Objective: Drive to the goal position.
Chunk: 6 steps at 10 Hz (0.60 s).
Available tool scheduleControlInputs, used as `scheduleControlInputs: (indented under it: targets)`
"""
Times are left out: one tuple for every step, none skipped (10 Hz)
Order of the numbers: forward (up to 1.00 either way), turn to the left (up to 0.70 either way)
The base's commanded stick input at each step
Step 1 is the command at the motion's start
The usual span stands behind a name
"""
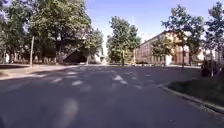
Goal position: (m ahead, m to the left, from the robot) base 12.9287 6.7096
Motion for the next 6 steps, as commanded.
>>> scheduleControlInputs:
  targets:
    - [0.7, 0.0]
    - [0.7, 0.0]
    - [0.7, 0.0]
    - [0.7, 0.0]
    - [0.7, 0.0]
    - [0.7, 0.0]
